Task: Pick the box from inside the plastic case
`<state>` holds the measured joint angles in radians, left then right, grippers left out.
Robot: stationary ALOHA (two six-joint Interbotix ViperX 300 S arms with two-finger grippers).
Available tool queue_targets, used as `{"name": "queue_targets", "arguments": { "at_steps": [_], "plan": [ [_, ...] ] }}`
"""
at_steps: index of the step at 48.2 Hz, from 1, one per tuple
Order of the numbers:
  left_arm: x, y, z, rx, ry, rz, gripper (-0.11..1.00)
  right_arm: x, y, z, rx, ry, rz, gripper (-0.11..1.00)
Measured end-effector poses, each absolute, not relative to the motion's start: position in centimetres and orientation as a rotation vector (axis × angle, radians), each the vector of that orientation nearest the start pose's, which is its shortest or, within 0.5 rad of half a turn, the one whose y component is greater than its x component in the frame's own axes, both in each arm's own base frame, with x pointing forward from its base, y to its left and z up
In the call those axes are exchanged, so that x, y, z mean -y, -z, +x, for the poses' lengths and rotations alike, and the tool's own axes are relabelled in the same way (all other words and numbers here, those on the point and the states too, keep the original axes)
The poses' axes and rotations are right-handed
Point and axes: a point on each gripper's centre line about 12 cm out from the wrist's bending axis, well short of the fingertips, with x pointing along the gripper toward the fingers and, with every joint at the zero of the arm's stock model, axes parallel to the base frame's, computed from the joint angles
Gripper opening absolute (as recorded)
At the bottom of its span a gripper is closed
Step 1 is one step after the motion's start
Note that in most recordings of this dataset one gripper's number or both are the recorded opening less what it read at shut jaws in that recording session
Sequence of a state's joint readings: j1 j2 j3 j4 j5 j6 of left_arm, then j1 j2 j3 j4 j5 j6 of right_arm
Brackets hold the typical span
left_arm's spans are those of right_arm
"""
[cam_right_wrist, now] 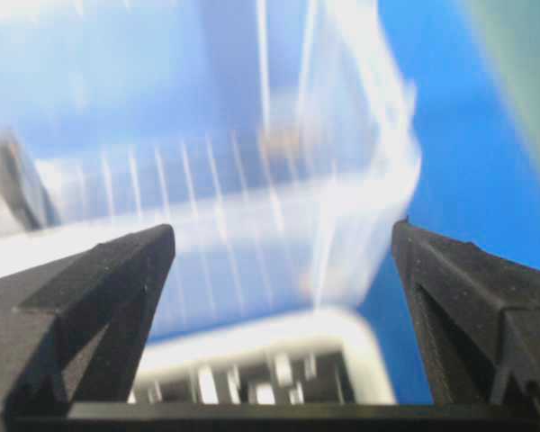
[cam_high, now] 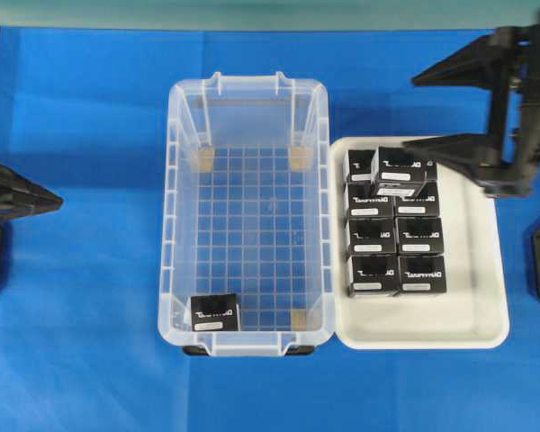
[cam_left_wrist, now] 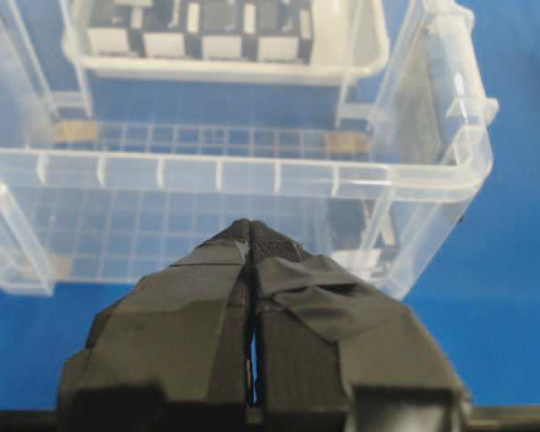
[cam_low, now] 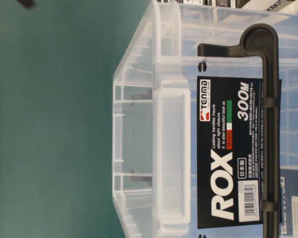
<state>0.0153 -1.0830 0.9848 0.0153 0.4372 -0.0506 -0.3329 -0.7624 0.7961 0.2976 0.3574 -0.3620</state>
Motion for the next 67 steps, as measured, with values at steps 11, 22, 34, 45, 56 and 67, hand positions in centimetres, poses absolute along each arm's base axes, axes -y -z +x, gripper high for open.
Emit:
{"name": "queue_targets", "arguments": {
  "at_steps": [11,22,34,45,56,67],
  "plan": [
    [-0.3,-31.2,17.2,-0.331,-0.027,-0.035,-0.04,5.0,-34.3,22.2,-0.295,0.161,-0.024,0.97],
    [-0.3,-31.3,17.0,-0.322,-0.027,-0.036,-0.04,3.8,-34.6,22.4,-0.259,0.126,0.045,0.97],
    [-0.3,-31.5,16.8,-0.309,-0.027,-0.035,-0.04,2.9,-34.8,22.4,-0.215,0.100,0.077,0.97],
    [-0.4,-31.6,16.7,-0.308,-0.028,-0.032,-0.04,2.6,-34.9,22.3,-0.185,0.090,0.076,0.97],
    [-0.3,-31.6,16.7,-0.308,-0.026,-0.032,-0.04,2.5,-34.7,22.2,-0.185,0.088,0.074,0.97],
    [-0.4,-31.6,16.7,-0.308,-0.027,-0.029,-0.04,2.4,-34.7,22.1,-0.184,0.086,0.074,0.97]
  ]
}}
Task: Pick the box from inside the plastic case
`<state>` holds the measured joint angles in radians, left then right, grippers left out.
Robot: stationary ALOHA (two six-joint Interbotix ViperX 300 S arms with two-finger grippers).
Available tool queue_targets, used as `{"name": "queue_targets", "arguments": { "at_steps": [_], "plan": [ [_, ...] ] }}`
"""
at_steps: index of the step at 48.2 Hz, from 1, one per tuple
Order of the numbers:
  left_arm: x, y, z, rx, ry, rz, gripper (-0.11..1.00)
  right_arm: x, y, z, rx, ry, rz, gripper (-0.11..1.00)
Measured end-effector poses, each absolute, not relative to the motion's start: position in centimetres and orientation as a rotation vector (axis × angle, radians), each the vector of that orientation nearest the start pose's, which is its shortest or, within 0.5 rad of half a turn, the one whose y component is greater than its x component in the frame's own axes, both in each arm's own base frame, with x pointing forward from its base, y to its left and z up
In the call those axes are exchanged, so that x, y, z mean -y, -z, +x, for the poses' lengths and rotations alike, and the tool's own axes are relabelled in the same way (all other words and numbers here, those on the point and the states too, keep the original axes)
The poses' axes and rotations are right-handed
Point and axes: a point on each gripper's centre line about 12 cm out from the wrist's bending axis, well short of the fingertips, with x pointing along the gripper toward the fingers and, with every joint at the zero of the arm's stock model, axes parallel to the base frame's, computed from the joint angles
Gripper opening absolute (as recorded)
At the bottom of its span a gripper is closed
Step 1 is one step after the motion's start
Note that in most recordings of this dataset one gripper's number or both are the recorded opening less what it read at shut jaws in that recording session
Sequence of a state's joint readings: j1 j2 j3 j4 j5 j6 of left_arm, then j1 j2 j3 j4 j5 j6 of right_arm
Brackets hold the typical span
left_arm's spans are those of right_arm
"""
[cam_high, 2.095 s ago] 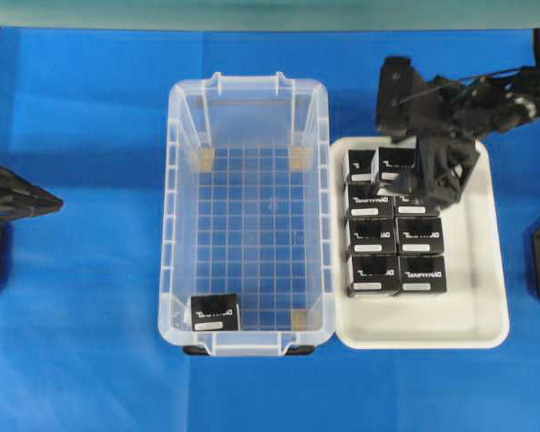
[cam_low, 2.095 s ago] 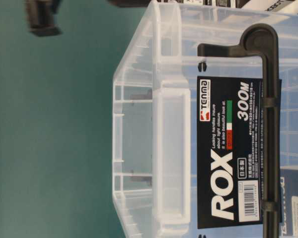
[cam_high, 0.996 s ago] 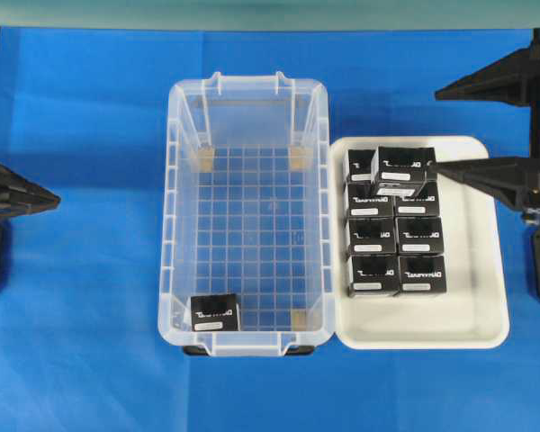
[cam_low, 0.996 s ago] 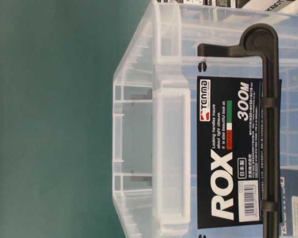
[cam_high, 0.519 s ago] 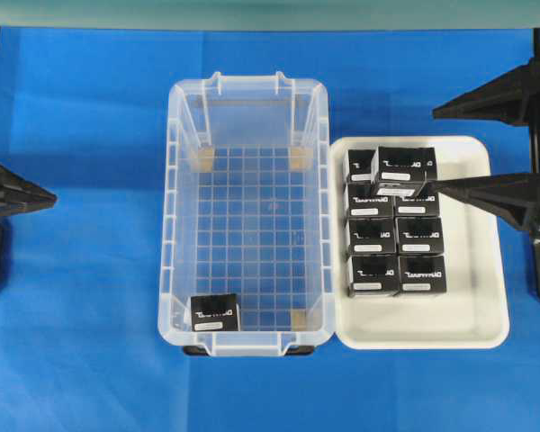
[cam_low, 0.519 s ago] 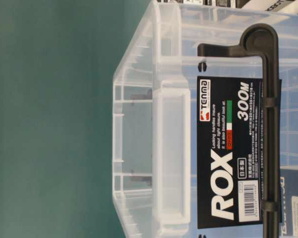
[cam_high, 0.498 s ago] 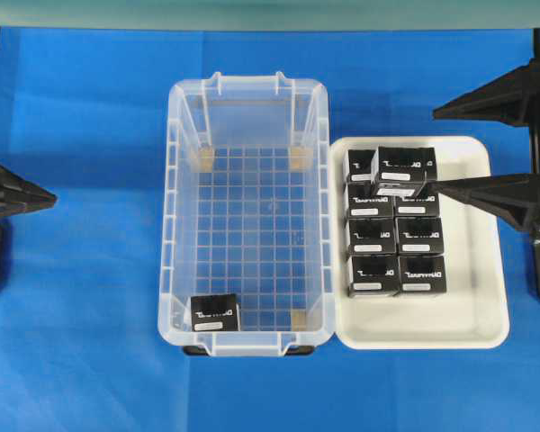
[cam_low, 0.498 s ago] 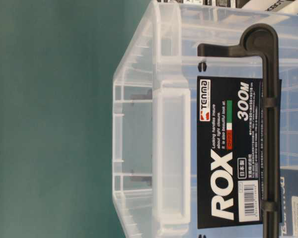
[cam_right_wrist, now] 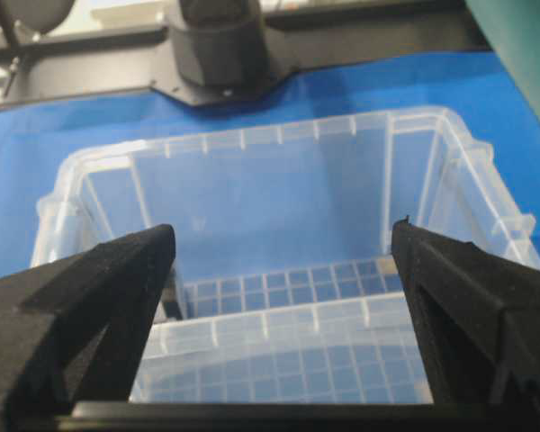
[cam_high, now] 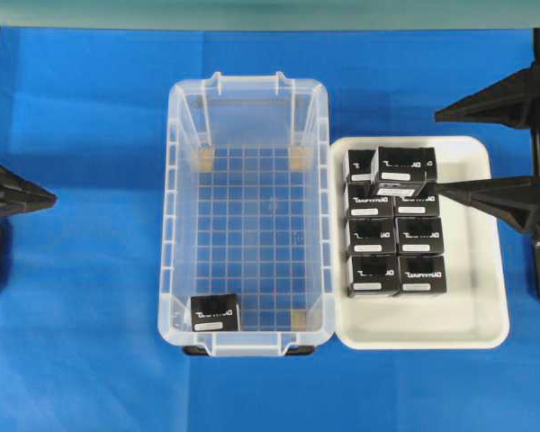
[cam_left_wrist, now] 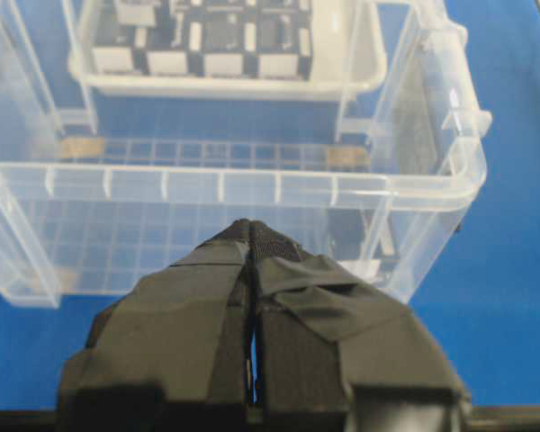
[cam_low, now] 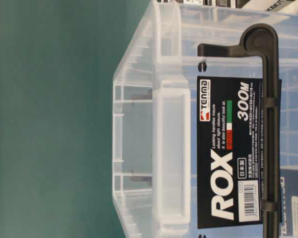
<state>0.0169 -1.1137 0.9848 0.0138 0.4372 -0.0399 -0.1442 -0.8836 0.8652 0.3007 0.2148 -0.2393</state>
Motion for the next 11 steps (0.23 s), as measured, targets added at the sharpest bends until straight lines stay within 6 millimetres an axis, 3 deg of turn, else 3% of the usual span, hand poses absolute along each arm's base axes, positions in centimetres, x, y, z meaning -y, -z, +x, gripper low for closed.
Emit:
{"name": "queue_targets", "arguments": {
  "at_steps": [11],
  "plan": [
    [-0.36,-31.56,16.72,-0.308,-0.027,-0.027,-0.04,2.45,-34.57,22.05,-0.187,0.086,0.074,0.97]
  ]
}}
